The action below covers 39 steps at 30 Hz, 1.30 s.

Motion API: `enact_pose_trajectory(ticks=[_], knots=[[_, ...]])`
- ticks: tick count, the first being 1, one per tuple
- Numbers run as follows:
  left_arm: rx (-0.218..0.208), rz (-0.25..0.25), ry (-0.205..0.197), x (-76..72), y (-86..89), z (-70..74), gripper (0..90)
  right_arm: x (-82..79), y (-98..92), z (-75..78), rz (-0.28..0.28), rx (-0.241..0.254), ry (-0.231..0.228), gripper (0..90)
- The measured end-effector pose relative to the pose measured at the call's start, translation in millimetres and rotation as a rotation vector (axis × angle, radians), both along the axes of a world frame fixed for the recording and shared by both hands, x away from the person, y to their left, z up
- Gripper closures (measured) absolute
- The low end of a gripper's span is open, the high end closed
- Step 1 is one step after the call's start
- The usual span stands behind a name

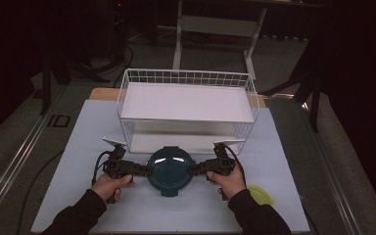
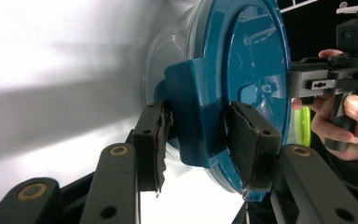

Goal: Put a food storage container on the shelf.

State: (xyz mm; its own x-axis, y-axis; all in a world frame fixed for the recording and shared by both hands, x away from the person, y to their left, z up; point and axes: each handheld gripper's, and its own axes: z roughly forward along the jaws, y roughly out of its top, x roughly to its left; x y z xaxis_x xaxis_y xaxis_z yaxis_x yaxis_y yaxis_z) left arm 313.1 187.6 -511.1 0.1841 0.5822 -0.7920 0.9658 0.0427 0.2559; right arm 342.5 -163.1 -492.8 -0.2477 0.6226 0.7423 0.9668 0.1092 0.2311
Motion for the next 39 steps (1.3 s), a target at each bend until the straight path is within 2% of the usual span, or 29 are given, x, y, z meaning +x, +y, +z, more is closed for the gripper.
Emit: enact_pose_trajectory(ticks=[5,9,13,15,17,21,23,26,27,31,33,37,38,39], knots=[[-0.009,0.008,0.007,-0.7,1.2,-1.1,57.3,1.2,1.6,1.3,0.005,-0.004,-0.014,52.6],[-0.042,0.017,0.032,1.3,3.5,-4.7,56.3,1.1,-0.9,-1.5,0.003,0.007,-0.005,52.7],[-0.033,0.01,0.037,2.5,3.0,-4.0,56.2,0.1,-0.8,-0.4,0.01,0.002,-0.004,52.8],[-0.014,0.01,0.034,2.4,1.0,-1.8,55.2,-0.3,0.4,1.3,0.011,-0.003,-0.008,52.7],[-0.012,0.002,0.027,2.7,0.9,-1.9,55.2,0.4,0.2,1.0,0.011,-0.004,-0.002,52.7],[-0.027,0.003,0.041,3.4,1.8,-2.5,53.8,-0.6,-0.4,0.2,0.012,0.0,-0.008,52.7],[-0.008,0.002,0.027,2.5,0.5,-1.2,55.1,-0.8,-0.4,0.5,0.012,-0.001,-0.009,52.7],[-0.007,0.001,0.019,0.4,0.7,0.1,56.7,-0.5,-0.7,0.1,0.012,-0.002,-0.006,53.1],[0.01,0.012,0.009,-2.3,-0.2,3.0,60.8,-0.5,0.0,1.0,0.014,-0.002,-0.008,53.1],[0.039,0.022,0.008,-6.5,-3.0,7.6,61.4,0.0,0.5,2.2,0.014,-0.007,-0.002,53.7],[0.055,0.03,-0.001,-8.7,-5.1,9.6,61.5,-2.1,1.2,3.7,0.017,-0.014,-0.016,54.0],[0.059,0.027,-0.007,-11.5,-5.1,12.3,64.8,-3.2,0.4,4.4,0.024,-0.014,-0.018,54.9],[0.065,0.023,-0.023,-13.8,-5.6,14.2,64.8,-3.2,-0.4,4.1,0.026,-0.011,-0.014,55.1],[0.066,0.027,-0.022,-14.7,-5.9,14.7,65.1,-3.7,-1.6,3.6,0.028,-0.006,-0.008,55.4]])
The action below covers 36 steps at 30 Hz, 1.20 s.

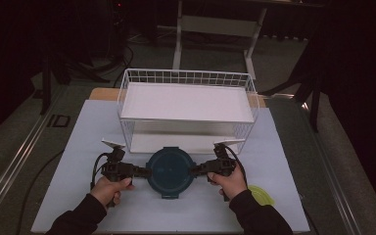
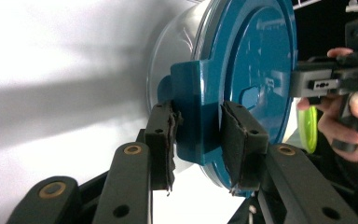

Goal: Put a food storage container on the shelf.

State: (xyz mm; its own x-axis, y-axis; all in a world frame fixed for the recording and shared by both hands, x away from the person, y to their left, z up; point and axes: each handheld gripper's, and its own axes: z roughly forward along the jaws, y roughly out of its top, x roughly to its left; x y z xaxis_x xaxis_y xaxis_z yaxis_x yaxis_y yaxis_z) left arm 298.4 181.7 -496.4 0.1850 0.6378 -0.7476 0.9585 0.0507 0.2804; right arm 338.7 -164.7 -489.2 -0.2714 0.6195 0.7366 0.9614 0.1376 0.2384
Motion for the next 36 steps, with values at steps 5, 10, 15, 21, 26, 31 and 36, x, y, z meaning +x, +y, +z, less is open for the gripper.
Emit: enact_pose_trajectory(ticks=[5,10,15,21,26,31,36], knots=[[0.018,-0.006,-0.016,-2.1,-2.0,2.9,65.3,-1.5,-1.1,0.2,0.004,0.004,-0.006,55.7],[0.038,-0.01,-0.02,-5.9,-3.7,5.9,65.8,-4.0,-1.4,2.0,0.016,-0.004,-0.025,55.8],[0.033,-0.013,-0.013,-10.7,-4.1,6.2,65.7,-4.8,-2.1,2.8,0.026,-0.002,-0.025,55.8],[0.013,-0.005,-0.027,-13.8,-2.1,13.3,65.7,-6.8,-4.6,3.6,0.031,0.02,-0.024,55.8],[-0.005,-0.008,-0.04,-15.8,-0.3,21.8,65.7,-8.1,-5.2,9.8,0.035,0.036,-0.036,55.8],[-0.012,-0.016,-0.069,-17.8,-1.4,34.3,65.6,-9.8,-9.3,18.8,0.034,0.055,-0.054,55.8],[-0.016,-0.025,-0.086,-19.2,-3.3,46.1,65.7,-11.9,-12.2,29.9,0.036,0.061,-0.074,55.8]])
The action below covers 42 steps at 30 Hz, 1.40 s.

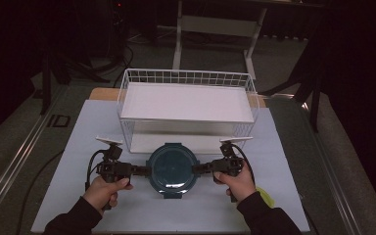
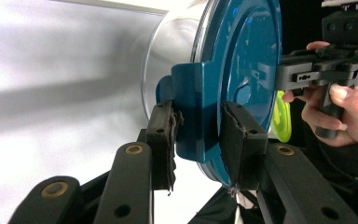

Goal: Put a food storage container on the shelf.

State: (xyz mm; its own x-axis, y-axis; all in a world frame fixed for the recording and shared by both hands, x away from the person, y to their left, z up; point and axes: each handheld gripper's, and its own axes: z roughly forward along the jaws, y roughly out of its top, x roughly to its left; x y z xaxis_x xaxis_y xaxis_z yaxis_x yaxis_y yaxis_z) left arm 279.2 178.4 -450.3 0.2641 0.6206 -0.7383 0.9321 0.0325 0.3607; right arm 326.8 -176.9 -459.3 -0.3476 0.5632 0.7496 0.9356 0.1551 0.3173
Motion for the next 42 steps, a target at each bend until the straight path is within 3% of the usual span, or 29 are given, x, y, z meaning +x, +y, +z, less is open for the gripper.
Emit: enact_pose_trajectory(ticks=[22,35,42], knots=[[-0.014,-0.033,-0.131,3.0,-10.1,68.7,65.8,-3.5,-17.4,61.4,-0.026,0.061,-0.098,55.9],[-0.026,-0.048,-0.185,23.0,-18.6,103.2,65.9,7.7,-27.7,98.1,-0.067,0.078,-0.159,55.8],[-0.037,-0.051,-0.205,40.9,-23.8,117.7,65.9,20.5,-33.8,114.0,-0.091,0.085,-0.184,55.8]])
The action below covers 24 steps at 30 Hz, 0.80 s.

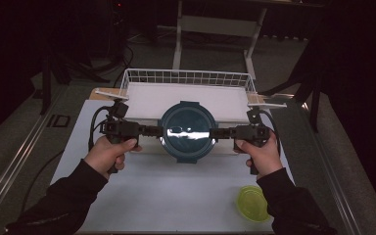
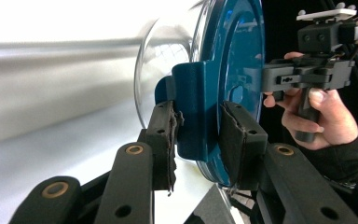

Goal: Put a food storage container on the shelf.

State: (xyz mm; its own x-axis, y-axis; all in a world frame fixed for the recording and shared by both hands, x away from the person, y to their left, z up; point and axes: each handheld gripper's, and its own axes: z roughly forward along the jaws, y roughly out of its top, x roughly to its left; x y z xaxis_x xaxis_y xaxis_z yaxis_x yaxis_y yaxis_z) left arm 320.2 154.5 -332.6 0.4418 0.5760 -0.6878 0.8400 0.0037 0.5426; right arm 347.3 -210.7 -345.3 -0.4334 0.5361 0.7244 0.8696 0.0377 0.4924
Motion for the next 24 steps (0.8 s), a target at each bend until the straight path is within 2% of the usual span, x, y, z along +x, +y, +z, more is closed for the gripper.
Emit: enact_pose_trajectory(ticks=[5,11,13,15,19,24], knots=[[-0.005,0.008,-0.005,13.6,-4.0,3.9,65.7,10.9,-3.2,8.6,-0.024,-0.003,-0.007,55.8],[0.016,0.022,-0.009,29.7,-10.3,6.0,65.5,24.1,-4.9,15.5,-0.049,-0.026,-0.005,55.8],[0.009,0.023,-0.004,35.0,-11.0,7.8,65.4,29.0,-5.9,16.3,-0.054,-0.024,0.005,55.8],[0.027,0.029,-0.017,37.6,-13.5,12.0,65.2,33.1,-7.5,16.8,-0.057,-0.012,0.015,55.8],[0.036,0.024,-0.006,47.4,-13.7,15.6,64.8,39.5,-7.5,20.6,-0.066,-0.01,0.023,55.8],[0.018,0.037,-0.002,55.2,-14.4,16.6,63.8,48.3,-8.1,23.8,-0.076,-0.001,0.05,55.4]])
